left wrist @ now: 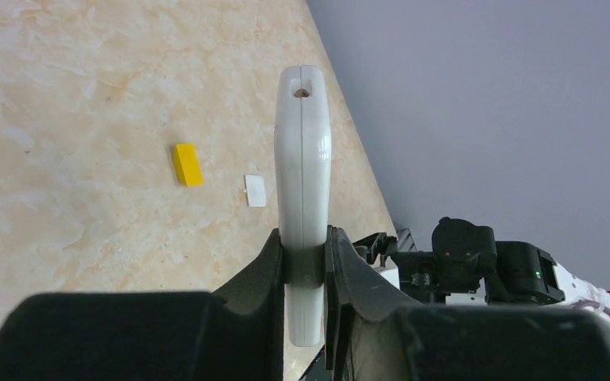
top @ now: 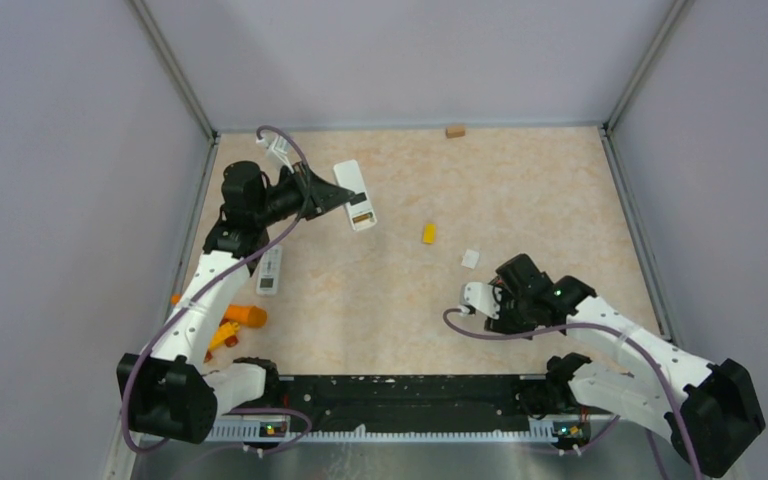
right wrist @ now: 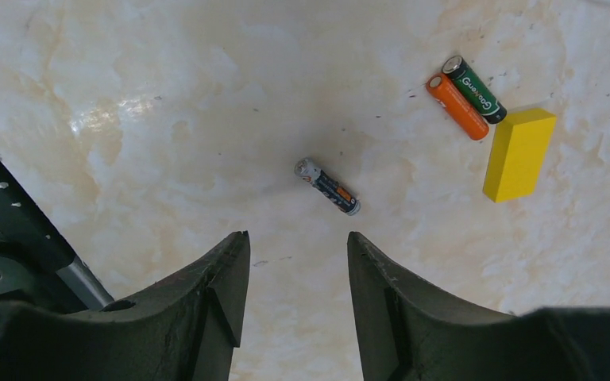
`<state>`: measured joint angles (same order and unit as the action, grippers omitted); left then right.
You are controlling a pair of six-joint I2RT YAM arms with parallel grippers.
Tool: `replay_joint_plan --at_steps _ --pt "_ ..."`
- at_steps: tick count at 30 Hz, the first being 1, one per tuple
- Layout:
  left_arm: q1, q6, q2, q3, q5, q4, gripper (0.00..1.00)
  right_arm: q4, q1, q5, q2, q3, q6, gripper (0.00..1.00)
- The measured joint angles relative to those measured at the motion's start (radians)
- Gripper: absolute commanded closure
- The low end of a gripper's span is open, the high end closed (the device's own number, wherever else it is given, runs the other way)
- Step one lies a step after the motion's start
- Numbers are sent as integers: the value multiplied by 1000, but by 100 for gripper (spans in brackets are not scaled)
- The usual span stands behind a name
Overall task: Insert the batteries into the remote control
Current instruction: Pick up the battery from the center of the board.
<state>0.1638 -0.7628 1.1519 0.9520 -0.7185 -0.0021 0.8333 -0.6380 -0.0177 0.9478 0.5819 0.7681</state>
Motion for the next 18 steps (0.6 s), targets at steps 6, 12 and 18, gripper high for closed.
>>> replay_joint_plan --at_steps 6,12,18 --pt "-2 -26 3 -7 -16 24 100 -55 -2 32 -13 -38 35 49" --pt "-5 -46 5 -11 -39 53 100 -108 -2 56 64 -38 48 53" --pt "-5 -52 5 -29 -59 71 100 -127 -1 61 132 -38 56 54"
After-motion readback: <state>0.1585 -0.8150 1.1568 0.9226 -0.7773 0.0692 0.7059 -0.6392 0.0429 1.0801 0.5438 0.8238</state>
